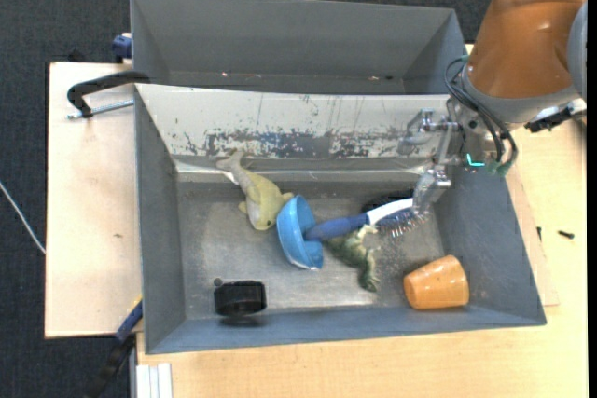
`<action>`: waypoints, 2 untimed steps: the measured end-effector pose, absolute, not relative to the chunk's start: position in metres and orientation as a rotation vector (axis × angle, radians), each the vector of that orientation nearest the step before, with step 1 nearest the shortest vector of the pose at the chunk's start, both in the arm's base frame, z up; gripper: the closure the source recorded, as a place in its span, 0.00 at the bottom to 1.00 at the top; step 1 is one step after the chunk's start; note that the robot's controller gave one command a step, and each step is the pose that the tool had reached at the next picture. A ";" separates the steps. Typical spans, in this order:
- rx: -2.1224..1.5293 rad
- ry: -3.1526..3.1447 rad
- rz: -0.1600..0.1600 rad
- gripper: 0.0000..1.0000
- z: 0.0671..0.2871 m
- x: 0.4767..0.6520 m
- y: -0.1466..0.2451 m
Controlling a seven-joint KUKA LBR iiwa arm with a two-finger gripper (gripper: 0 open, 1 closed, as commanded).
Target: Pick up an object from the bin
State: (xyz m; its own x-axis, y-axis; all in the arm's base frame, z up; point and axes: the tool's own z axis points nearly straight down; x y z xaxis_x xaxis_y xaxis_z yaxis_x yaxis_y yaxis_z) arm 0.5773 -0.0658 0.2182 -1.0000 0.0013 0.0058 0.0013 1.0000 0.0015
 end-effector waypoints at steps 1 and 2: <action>0.292 -3.134 -0.002 0.00 0.070 0.564 -0.074; 0.375 -3.129 0.003 0.00 0.103 0.578 -0.099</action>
Offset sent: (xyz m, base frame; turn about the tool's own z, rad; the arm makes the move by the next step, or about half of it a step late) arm -0.0154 -0.0097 -0.1482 -0.1882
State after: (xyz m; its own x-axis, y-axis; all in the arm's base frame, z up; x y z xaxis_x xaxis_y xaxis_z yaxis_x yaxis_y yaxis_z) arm 0.5775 -0.0987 0.1028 -0.9717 -0.2362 -0.0092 -0.2361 0.9717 -0.0030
